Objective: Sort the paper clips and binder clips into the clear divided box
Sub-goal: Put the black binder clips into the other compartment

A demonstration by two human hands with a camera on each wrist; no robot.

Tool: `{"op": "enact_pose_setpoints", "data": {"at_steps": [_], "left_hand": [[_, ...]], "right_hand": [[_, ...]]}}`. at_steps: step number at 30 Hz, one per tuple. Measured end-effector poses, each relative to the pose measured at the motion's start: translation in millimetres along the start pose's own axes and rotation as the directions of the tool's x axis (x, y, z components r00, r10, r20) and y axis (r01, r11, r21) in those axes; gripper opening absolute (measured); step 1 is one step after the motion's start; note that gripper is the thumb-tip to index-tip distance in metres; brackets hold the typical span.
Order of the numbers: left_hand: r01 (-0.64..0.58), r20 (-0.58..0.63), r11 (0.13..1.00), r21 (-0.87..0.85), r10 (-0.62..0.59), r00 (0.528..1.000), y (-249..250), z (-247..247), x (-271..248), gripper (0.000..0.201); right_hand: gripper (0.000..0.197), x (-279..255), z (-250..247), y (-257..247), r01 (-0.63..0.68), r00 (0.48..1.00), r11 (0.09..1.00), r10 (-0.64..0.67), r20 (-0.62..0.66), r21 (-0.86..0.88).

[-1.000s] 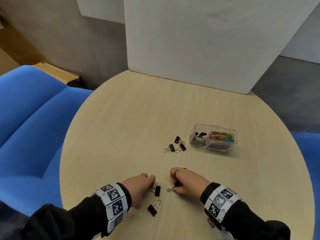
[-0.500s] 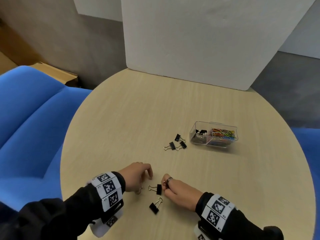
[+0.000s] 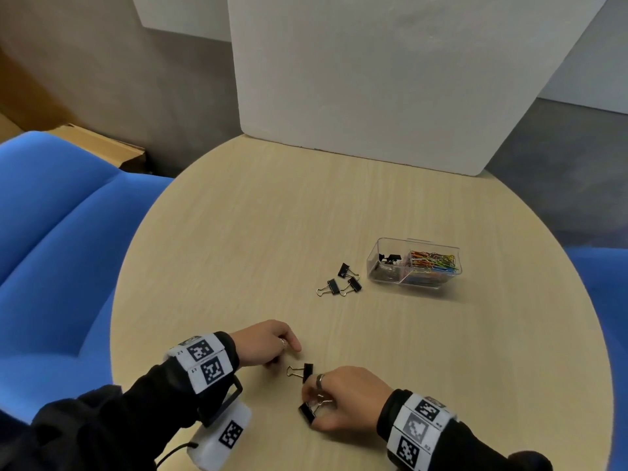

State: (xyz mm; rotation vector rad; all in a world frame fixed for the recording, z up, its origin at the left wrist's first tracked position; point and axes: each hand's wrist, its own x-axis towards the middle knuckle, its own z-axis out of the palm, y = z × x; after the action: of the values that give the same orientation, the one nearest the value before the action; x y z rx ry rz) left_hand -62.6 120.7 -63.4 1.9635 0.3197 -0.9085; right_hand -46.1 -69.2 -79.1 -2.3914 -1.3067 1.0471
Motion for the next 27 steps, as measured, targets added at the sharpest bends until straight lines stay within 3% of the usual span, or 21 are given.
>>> {"op": "enact_pose_setpoints", "data": {"at_steps": [3, 6, 8, 11, 13, 15, 17, 19, 21, 27], "left_hand": [[-0.126, -0.004, 0.949, 0.289, 0.132, 0.991, 1.0, 8.9, 3.8, 0.024], [-0.198, 0.010, 0.848, 0.492, 0.221, 0.975, 0.5, 21.3, 7.3, 0.048], [-0.185, 0.011, 0.807, 0.561, 0.217, 0.976, 1.4, 26.4, 9.9, 0.051], [-0.189, -0.004, 0.761, 0.621, 0.244, 0.970, 3.3, 28.4, 13.4, 0.041], [-0.204, -0.013, 0.787, 0.582, 0.260, 0.966, 6.2, 26.5, 15.7, 0.037], [-0.216, -0.069, 0.891, 0.399, 0.265, 0.962, 11.5, 21.1, 16.1, 0.026], [-0.238, -0.134, 0.971, 0.006, 0.236, 0.962, 21.2, 14.4, 17.8, 0.018], [-0.278, -0.173, 0.872, -0.403, 0.226, 0.959, 35.9, 8.7, 19.9, 0.019], [-0.294, -0.185, 0.723, -0.625, 0.230, 0.956, 54.9, 5.8, 22.6, 0.020], [-0.168, -0.066, 0.400, -0.901, 0.257, 0.964, 99.6, 8.7, 35.6, 0.023]], "right_hand": [[0.032, -6.5, -10.2, 10.3, -0.071, 0.996, 0.997, 0.073, -0.057, 0.036], [0.030, -13.2, -24.0, 25.7, -0.127, 0.981, 0.988, 0.138, -0.138, 0.089], [0.027, -17.1, -32.4, 36.9, -0.171, 0.965, 0.977, 0.192, -0.177, 0.129], [0.022, -22.7, -45.0, 50.0, -0.212, 0.938, 0.958, 0.254, -0.235, 0.192], [0.023, -26.9, -53.3, 56.2, -0.227, 0.913, 0.946, 0.289, -0.288, 0.231], [0.023, -31.5, -62.2, 59.9, -0.222, 0.887, 0.939, 0.306, -0.347, 0.261], [0.023, -35.9, -72.5, 60.8, -0.193, 0.862, 0.936, 0.304, -0.405, 0.294], [0.022, -39.5, -83.8, 59.2, -0.154, 0.846, 0.940, 0.285, -0.451, 0.304], [0.023, -42.3, -95.4, 56.5, -0.125, 0.833, 0.946, 0.263, -0.487, 0.298], [0.023, -53.4, -127.5, 50.0, -0.087, 0.787, 0.956, 0.238, -0.570, 0.280]]}}
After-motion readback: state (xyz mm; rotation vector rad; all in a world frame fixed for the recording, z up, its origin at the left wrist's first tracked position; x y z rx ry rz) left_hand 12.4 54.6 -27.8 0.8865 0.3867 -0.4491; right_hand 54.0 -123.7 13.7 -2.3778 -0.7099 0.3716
